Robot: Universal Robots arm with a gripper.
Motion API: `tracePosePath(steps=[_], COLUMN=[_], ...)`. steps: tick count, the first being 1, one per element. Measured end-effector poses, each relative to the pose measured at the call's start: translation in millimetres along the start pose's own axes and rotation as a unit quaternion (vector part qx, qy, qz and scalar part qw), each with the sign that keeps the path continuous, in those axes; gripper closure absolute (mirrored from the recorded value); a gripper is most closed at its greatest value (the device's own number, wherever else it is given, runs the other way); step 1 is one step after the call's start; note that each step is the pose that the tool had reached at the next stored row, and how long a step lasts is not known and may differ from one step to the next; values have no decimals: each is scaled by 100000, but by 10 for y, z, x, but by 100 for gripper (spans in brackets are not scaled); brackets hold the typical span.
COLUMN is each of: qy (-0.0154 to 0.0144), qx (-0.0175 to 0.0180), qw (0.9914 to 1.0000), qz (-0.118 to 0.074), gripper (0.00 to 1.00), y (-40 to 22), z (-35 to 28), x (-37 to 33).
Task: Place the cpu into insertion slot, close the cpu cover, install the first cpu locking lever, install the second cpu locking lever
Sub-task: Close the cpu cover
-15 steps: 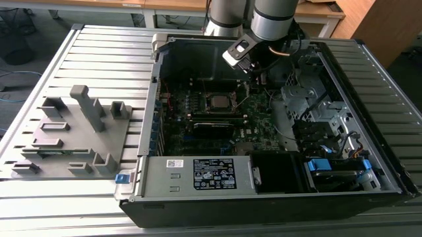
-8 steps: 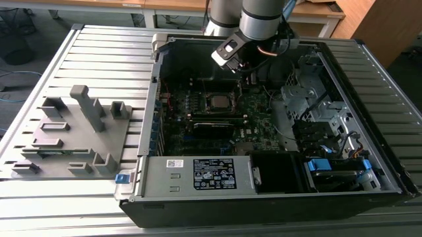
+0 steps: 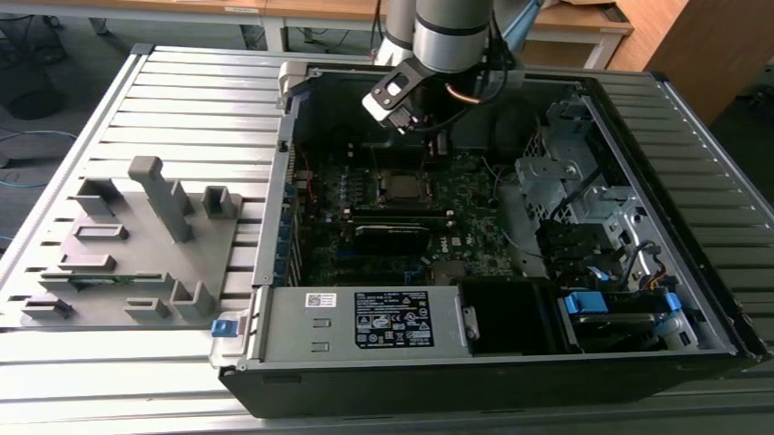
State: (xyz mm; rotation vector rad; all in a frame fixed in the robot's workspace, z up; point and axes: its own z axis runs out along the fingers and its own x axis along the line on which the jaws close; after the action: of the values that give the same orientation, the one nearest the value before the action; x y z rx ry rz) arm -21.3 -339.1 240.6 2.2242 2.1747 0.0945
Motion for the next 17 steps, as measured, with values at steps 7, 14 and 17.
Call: tracePosePath(steps=[7, 14, 17], qy=[2, 8, 6], qx=[-143, -145, -145], qw=[100000, 100000, 100000], qz=[0, 0, 1], gripper=[89, 89, 89], y=[-128, -137, -137], z=[-5, -5, -5], x=[-2, -3, -3])
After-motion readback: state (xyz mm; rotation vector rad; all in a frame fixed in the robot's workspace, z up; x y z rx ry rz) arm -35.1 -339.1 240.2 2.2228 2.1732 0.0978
